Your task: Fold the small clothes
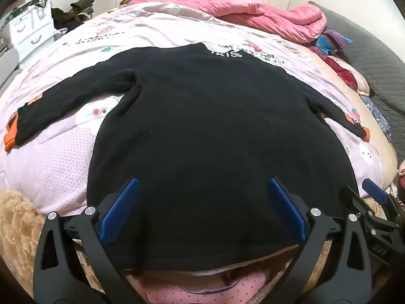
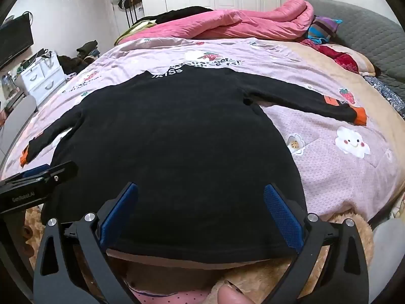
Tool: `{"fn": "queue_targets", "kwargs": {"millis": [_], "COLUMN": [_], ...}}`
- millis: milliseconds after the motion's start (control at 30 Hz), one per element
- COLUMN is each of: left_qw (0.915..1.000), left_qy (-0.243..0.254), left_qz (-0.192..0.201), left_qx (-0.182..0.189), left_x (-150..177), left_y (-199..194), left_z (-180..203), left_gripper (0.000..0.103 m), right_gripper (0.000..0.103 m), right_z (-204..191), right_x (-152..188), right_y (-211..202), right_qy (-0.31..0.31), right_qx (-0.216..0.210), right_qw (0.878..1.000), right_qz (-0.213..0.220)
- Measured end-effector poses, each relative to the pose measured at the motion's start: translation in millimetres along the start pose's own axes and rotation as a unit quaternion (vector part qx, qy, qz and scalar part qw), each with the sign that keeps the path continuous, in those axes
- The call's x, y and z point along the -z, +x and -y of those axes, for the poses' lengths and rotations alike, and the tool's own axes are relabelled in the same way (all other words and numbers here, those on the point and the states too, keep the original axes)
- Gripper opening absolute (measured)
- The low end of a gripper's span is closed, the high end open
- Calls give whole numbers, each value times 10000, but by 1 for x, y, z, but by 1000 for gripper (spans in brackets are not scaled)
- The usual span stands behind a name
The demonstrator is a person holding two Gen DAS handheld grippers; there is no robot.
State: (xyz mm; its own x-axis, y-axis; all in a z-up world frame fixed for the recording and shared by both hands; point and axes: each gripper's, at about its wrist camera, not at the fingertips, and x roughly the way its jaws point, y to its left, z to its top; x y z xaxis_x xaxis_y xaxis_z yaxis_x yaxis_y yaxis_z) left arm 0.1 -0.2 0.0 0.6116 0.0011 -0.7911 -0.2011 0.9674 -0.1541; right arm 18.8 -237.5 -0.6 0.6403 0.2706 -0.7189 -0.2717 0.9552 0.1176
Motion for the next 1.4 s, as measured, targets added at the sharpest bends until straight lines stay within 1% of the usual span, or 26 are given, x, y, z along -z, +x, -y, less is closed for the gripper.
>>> {"fn": "queue_targets", "kwargs": {"millis": [67, 167, 367, 667, 1400], "left_qw": [10000, 10000, 10000, 9999, 9999], "left_qy": [48, 29, -20, -59, -66], "left_qz": [28, 30, 45, 99, 102], "left_qx": [-74, -50, -42, 32, -13], "left_x": [0, 0, 1, -1, 0], "left_y": [0, 0, -3, -5, -7], "left_z": [1, 1, -2, -6, -7], "left_gripper": [94, 94, 94, 94, 94], "right_gripper": [99, 99, 99, 99, 99], "right_z": [-1, -8, 1, -5, -12], "right_x": [0, 1, 2, 1, 3], "right_y": [0, -4, -6, -6, -7], "right_qy": [-31, -68, 19, -86, -138], "right_qx": [32, 57, -14, 89, 92], "right_qw": [10000, 9999, 10000, 9999, 9998], "right_qz": [24, 61, 74, 99, 112]}}
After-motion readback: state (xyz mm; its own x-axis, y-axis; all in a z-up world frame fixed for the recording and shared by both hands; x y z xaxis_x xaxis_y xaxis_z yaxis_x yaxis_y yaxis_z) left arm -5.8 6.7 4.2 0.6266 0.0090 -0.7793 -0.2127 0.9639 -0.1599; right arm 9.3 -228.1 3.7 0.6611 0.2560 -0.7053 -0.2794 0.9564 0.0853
